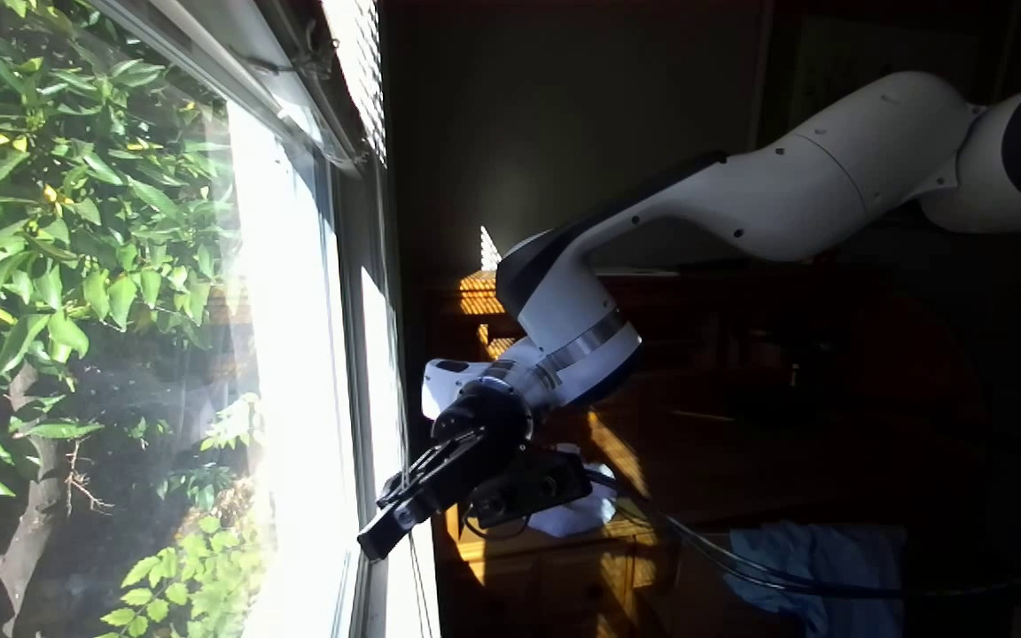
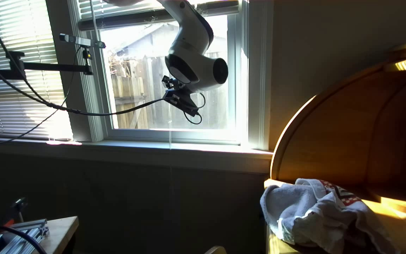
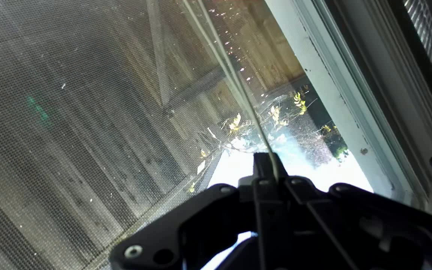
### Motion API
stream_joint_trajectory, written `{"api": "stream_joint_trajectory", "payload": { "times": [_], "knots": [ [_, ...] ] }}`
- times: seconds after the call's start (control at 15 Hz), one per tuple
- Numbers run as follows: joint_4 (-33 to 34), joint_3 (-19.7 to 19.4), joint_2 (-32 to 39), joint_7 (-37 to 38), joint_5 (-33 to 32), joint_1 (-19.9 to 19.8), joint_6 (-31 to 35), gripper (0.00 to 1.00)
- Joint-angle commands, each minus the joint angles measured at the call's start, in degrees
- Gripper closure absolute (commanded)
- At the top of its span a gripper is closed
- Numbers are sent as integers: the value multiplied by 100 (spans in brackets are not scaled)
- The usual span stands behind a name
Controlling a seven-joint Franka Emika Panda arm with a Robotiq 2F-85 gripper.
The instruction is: Close the curtain
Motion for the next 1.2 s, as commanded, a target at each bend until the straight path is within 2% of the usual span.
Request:
{"api": "stream_joint_trajectory", "payload": {
  "times": [0.0, 0.67, 1.13],
  "knots": [
    [-57, -16, 187, 234, 174, 165, -112, 100],
    [-47, 72, 763, 203, 712, 433, -552, 100],
    [-127, -205, 230, 230, 596, 422, -352, 100]
  ]
}}
